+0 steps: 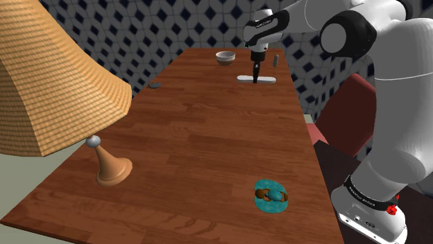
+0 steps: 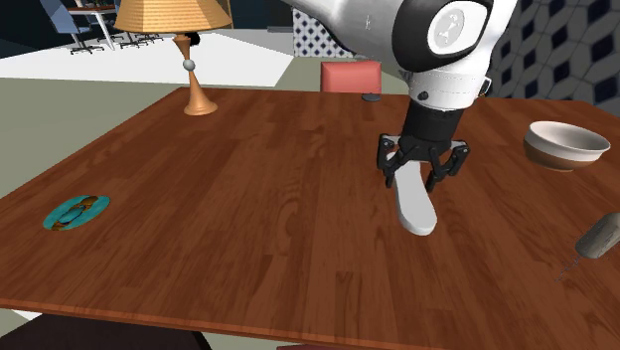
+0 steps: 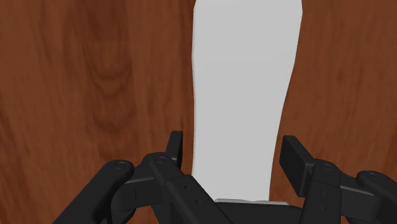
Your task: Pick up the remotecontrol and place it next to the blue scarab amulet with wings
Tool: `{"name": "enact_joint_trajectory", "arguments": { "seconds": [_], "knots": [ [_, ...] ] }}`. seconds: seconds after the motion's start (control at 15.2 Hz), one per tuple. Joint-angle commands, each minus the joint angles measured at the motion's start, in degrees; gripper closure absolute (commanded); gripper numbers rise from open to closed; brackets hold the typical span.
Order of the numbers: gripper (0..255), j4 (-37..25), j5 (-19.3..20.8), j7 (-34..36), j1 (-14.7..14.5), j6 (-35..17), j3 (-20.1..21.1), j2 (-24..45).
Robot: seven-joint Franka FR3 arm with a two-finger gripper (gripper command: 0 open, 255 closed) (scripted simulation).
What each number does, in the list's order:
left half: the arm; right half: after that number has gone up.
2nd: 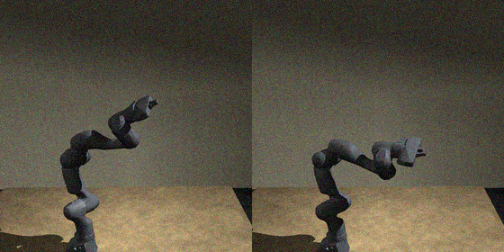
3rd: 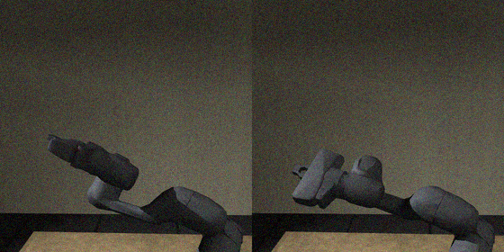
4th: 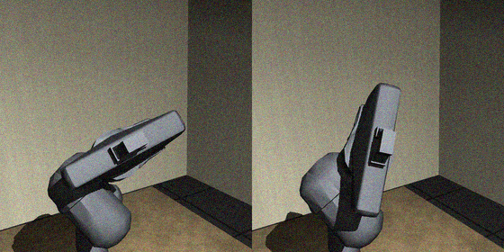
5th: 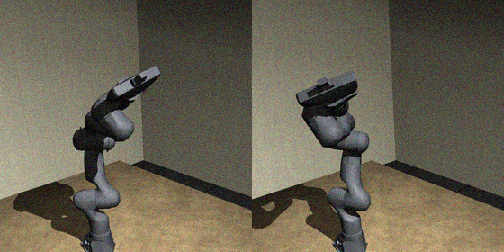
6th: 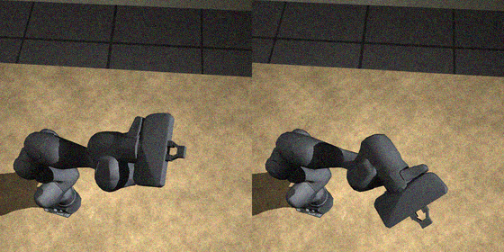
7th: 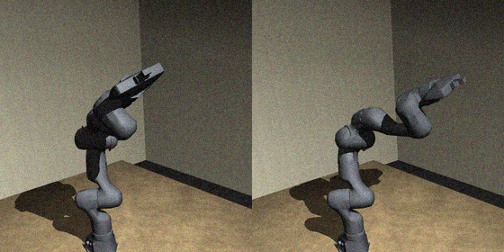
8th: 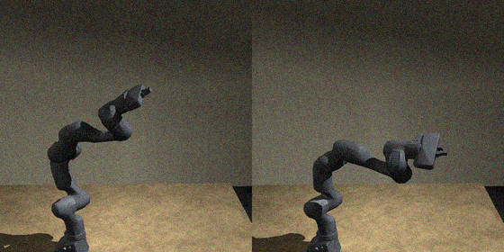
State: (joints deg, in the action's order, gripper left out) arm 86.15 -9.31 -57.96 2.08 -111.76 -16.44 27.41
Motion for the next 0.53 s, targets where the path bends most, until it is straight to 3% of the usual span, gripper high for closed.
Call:
{"name": "enact_joint_trajectory", "arguments": {
  "seconds": [0.0,0.13,0.46],
  "knots": [
    [255,-1.1,0.1,0.1,0.1,1.4,-0.1,-0.4],
    [255,-1.8,0.3,0.2,0.1,2.4,-0.1,-0.6],
    [255,11.5,2.8,5.2,-5.0,-2.2,0.4,-9.8]
  ]
}}
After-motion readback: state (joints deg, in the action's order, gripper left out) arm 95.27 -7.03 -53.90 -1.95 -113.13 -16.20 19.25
